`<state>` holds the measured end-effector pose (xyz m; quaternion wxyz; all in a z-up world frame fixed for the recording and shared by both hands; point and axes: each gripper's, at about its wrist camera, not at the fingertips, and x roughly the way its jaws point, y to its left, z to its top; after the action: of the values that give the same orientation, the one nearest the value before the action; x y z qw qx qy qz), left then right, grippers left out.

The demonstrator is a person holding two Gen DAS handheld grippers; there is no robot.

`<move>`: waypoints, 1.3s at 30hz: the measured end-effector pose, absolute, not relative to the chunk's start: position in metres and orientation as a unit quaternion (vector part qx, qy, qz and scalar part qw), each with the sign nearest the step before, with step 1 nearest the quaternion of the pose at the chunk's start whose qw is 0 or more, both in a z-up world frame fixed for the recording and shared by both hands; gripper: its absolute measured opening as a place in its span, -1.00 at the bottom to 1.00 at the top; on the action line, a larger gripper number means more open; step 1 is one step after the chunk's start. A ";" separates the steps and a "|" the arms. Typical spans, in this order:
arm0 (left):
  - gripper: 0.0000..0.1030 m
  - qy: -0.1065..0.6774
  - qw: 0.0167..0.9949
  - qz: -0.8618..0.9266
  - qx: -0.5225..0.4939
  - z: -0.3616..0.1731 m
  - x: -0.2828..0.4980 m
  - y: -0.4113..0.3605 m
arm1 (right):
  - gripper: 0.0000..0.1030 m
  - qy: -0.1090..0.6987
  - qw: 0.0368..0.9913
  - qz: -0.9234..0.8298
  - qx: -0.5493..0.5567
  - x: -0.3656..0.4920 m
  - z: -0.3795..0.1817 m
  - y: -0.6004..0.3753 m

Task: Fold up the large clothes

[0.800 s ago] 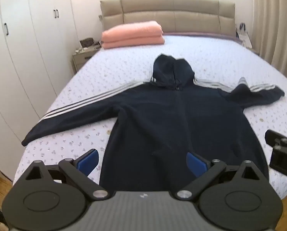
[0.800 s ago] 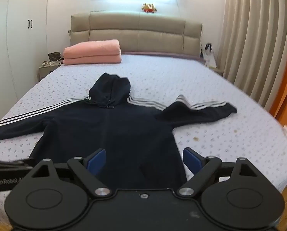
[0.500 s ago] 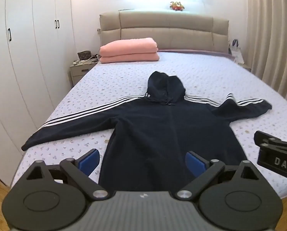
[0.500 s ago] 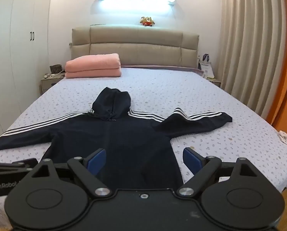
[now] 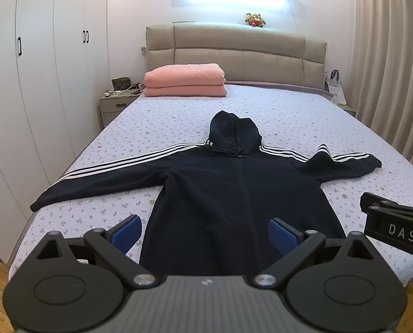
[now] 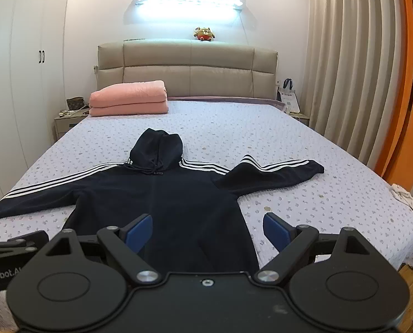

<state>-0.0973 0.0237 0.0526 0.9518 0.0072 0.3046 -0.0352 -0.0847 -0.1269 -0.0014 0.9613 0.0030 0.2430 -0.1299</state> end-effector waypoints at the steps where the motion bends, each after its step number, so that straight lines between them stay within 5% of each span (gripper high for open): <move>1: 0.93 0.306 0.951 -0.035 0.007 0.050 -0.098 0.024 | 0.99 0.244 0.961 -0.129 0.005 -0.085 -0.001 -0.126; 39: 0.97 0.317 0.947 -0.048 0.024 0.034 -0.103 0.013 | 0.99 0.268 0.958 -0.086 0.047 -0.092 -0.004 -0.126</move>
<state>-0.1034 0.0128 0.0342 0.9470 0.0244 0.3167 -0.0484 -0.0920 -0.1263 -0.0042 0.9585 0.0471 0.2677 -0.0862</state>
